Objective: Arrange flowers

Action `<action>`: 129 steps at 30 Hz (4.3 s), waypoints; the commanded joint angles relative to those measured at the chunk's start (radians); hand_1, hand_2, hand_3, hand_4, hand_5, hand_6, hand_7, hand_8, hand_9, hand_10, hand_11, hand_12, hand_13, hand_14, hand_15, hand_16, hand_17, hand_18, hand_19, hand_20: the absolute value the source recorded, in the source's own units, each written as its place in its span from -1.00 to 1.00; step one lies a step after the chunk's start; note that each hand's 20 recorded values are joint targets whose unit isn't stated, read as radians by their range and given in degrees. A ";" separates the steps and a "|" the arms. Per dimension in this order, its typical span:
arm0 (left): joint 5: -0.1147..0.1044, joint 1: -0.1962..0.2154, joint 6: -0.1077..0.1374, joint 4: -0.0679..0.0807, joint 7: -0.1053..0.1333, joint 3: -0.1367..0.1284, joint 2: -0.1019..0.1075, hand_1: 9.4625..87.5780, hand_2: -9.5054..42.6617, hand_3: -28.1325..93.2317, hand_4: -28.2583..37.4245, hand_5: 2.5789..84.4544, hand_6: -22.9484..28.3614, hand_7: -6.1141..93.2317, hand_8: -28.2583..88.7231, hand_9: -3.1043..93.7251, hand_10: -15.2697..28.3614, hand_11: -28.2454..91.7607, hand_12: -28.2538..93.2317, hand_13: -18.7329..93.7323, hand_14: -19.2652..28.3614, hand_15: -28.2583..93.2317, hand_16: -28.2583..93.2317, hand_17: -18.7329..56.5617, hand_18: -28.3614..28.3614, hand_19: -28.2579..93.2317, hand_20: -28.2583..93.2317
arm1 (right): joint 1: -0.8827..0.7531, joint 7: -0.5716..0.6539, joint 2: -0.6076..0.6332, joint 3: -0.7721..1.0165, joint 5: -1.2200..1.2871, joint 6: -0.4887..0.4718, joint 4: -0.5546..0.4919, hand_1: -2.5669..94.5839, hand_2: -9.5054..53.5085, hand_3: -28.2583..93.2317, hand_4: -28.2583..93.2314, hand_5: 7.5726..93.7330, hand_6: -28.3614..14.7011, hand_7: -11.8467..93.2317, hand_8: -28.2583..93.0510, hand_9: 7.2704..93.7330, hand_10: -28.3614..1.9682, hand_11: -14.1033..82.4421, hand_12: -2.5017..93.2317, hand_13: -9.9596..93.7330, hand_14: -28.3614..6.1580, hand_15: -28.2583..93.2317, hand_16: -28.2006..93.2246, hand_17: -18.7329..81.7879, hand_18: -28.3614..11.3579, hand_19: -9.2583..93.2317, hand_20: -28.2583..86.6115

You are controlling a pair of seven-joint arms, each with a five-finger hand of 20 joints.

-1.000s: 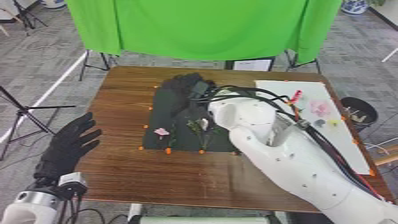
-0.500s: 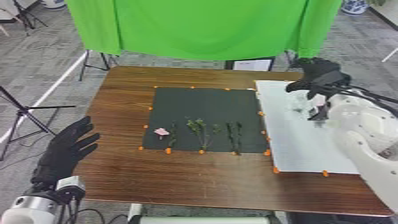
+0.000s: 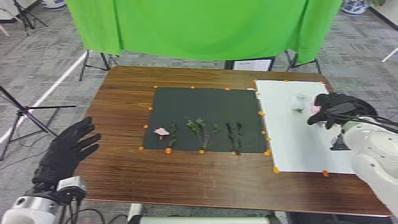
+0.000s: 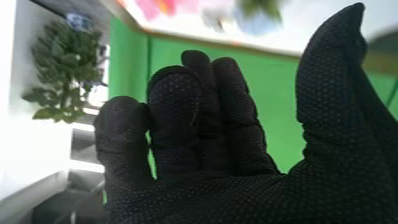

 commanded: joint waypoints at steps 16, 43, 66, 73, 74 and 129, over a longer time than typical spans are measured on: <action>0.002 0.010 -0.007 0.000 -0.007 0.009 -0.006 -0.54 -0.71 0.62 -0.87 -0.33 0.05 -0.47 -0.69 -0.48 0.21 -0.19 -0.23 -0.34 0.48 -0.02 -0.52 -0.75 0.83 0.14 -0.39 | 0.109 -0.006 0.031 -0.163 -0.074 0.044 0.152 -0.34 -1.00 0.92 -1.00 -0.20 0.10 -0.09 -0.77 0.07 0.14 -0.24 -0.52 0.39 0.29 0.80 -0.12 0.01 -0.58 0.92 0.48; 0.003 0.023 0.009 -0.015 -0.008 -0.001 -0.011 -0.54 -0.68 0.61 -0.87 -0.33 0.06 -0.48 -0.69 -0.48 0.23 -0.19 -0.24 -0.34 0.49 -0.02 -0.52 -0.75 0.84 0.15 -0.39 | 0.617 -0.277 -0.157 -0.554 -0.053 0.314 0.097 0.09 -1.00 0.86 -1.00 0.47 0.45 0.16 -0.47 0.95 0.77 -0.47 0.03 0.67 0.44 0.75 0.01 0.21 -0.55 1.00 0.48; 0.004 0.002 0.035 -0.017 0.017 0.030 0.008 -0.48 -0.54 0.51 -0.80 -0.30 0.11 -0.51 -0.67 -0.44 0.31 -0.21 -0.23 -0.32 0.58 0.02 -0.53 -0.76 0.89 0.17 -0.40 | 0.832 -0.431 -0.730 -0.870 -0.248 0.239 0.521 0.08 -1.00 0.83 -1.00 0.44 0.51 0.16 -0.48 0.95 0.82 -0.49 0.02 0.66 0.44 0.75 0.02 0.21 -0.52 1.00 0.49; 0.004 -0.011 0.034 -0.013 0.021 0.037 0.019 -0.46 -0.50 0.47 -0.71 -0.32 0.14 -0.55 -0.65 -0.43 0.35 -0.24 -0.23 -0.32 0.62 0.02 -0.54 -0.77 0.91 0.18 -0.41 | 0.836 -0.425 -0.760 -0.886 -0.295 0.242 0.571 0.08 -1.00 0.83 -1.00 0.44 0.51 0.16 -0.49 0.95 0.83 -0.49 0.01 0.66 0.45 0.76 0.01 0.21 -0.52 1.00 0.49; 0.003 -0.014 0.034 -0.010 0.022 0.041 0.021 -0.46 -0.50 0.47 -0.71 -0.32 0.14 -0.55 -0.65 -0.43 0.35 -0.24 -0.23 -0.32 0.62 0.02 -0.54 -0.77 0.91 0.18 -0.41 | 0.837 -0.423 -0.758 -0.890 -0.305 0.243 0.575 0.08 -1.00 0.83 -1.00 0.44 0.51 0.16 -0.49 0.95 0.83 -0.49 0.01 0.66 0.45 0.76 0.01 0.21 -0.52 1.00 0.50; -0.002 -0.028 0.022 0.003 0.007 0.051 0.015 -0.61 -0.82 0.73 -1.00 -0.32 -0.04 -0.41 -0.72 -0.49 0.15 -0.16 -0.24 -0.35 0.38 -0.03 -0.52 -0.74 0.79 0.13 -0.38 | 0.805 -0.358 -0.707 -0.850 -0.230 0.148 0.547 -0.34 -1.00 0.88 -1.00 0.21 0.37 -0.09 -0.80 0.50 0.36 -0.20 -0.49 0.55 0.34 0.79 0.00 0.10 -0.54 1.00 0.47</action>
